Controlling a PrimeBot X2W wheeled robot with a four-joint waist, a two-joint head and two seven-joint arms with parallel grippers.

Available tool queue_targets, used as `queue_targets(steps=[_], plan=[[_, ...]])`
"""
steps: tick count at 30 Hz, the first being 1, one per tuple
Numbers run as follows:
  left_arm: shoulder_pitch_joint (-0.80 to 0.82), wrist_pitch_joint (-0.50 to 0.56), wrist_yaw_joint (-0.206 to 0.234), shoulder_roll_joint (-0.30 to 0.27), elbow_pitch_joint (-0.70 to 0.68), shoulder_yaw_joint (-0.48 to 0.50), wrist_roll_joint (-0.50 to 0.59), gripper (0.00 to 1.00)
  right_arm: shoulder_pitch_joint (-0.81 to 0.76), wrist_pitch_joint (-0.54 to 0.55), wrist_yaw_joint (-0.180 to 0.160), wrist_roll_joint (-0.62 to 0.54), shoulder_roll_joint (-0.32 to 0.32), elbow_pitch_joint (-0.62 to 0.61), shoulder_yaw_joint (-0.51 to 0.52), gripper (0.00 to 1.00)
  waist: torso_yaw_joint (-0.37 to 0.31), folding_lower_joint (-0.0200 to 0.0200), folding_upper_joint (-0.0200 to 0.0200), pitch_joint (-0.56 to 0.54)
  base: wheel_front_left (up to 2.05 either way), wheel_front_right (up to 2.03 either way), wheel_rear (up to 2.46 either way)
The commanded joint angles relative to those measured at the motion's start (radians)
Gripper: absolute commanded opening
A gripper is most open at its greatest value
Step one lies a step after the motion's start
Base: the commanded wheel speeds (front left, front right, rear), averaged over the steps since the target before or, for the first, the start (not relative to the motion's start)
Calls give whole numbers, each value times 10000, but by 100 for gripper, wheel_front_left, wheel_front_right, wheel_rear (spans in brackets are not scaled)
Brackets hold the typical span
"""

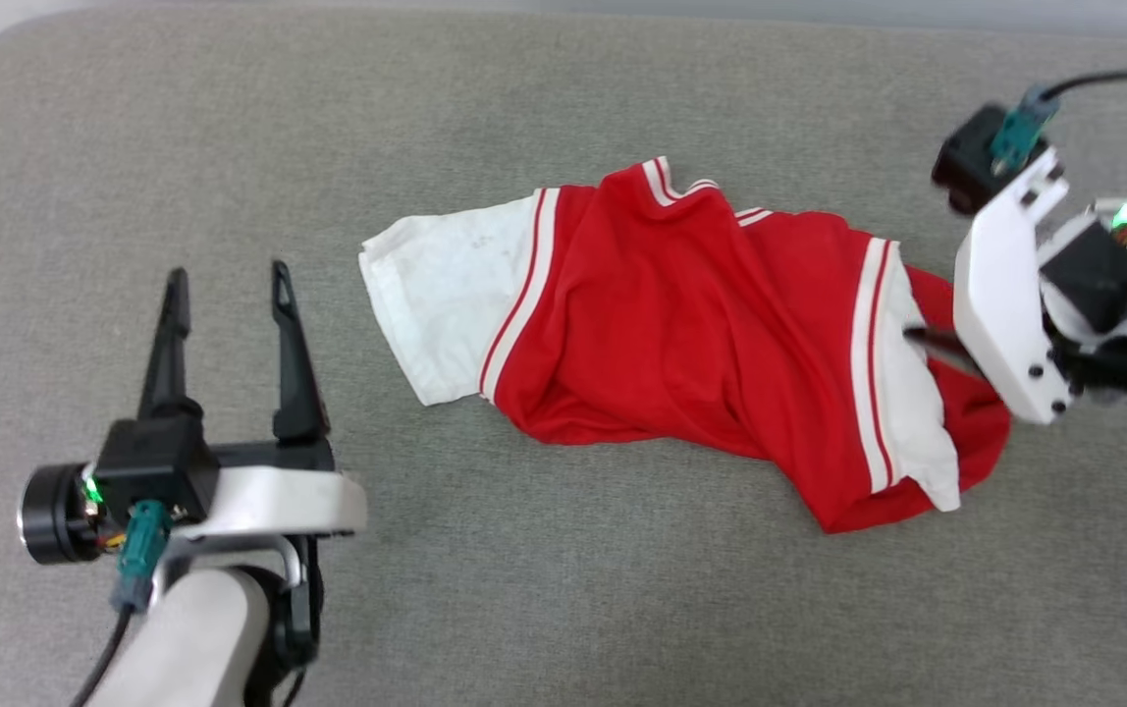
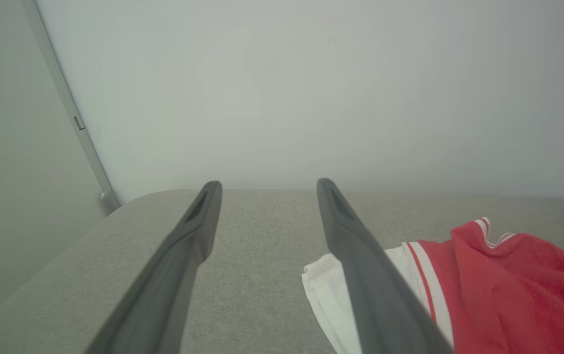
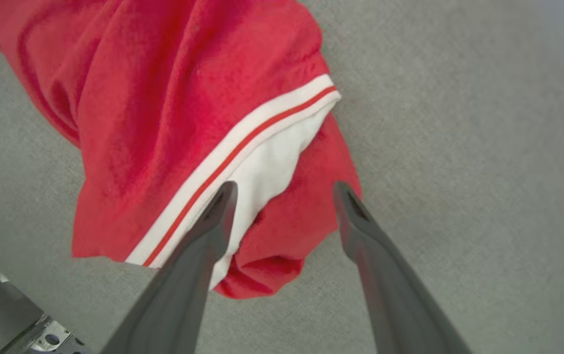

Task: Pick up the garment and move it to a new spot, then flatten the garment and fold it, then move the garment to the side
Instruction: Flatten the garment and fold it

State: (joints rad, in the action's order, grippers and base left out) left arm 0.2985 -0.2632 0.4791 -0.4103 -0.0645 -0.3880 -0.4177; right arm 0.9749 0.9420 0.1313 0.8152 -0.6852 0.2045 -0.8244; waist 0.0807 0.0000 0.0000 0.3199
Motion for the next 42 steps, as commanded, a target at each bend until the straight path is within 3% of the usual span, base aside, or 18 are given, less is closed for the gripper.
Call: queue_targets(steps=[1,9,13,14,15,20,24,29,33,37,42], plan=[[-208,-21,-133,190,-38,135,166,100,-66,189,-11,215,-109,44,-224,100,151,0,0,81,0,0,0],[-1049,-22,-1093,1298,144,1151,1085,100,-1209,-48,-9,978,-49,859,-1559,100,326,0,0,249,0,0,0],[-1132,-22,-1541,1659,320,1489,1442,100,-1387,-810,-9,976,264,1183,-1905,100,308,0,0,282,0,0,0],[-1168,-22,-1631,1724,374,1593,1520,100,-1260,-1054,-9,937,295,1168,-1946,30,274,0,0,258,0,0,0],[-1212,-22,-1720,1805,417,1676,1593,100,-1115,-1286,-9,938,292,1132,-1981,0,233,0,0,208,0,0,0],[-1473,-23,-2063,2138,603,2088,1894,100,-389,-2687,-11,973,-77,592,-1760,0,-40,0,0,-205,0,0,0],[-1748,-23,-2316,2392,720,2343,2094,100,-490,-3550,-11,1320,-722,-186,-1376,0,-189,0,0,-518,0,0,0],[-2032,-23,-2585,2683,751,2593,2308,100,-1477,-4205,-11,1940,-1880,-752,-505,0,-315,0,0,-644,0,0,0],[-2146,-23,-2778,2886,785,2724,2442,100,-2834,-4493,-11,2222,-2517,-378,-40,0,-344,0,0,-587,0,0,0],[-2087,-23,-3014,3034,899,2861,2574,100,-4079,-4783,-11,2345,-2611,438,363,0,-335,0,0,-504,0,0,0],[-2045,-23,-3213,3135,1061,3018,2744,100,-5142,-4736,-11,2201,-2217,1329,434,0,-348,0,0,-523,0,0,0]])
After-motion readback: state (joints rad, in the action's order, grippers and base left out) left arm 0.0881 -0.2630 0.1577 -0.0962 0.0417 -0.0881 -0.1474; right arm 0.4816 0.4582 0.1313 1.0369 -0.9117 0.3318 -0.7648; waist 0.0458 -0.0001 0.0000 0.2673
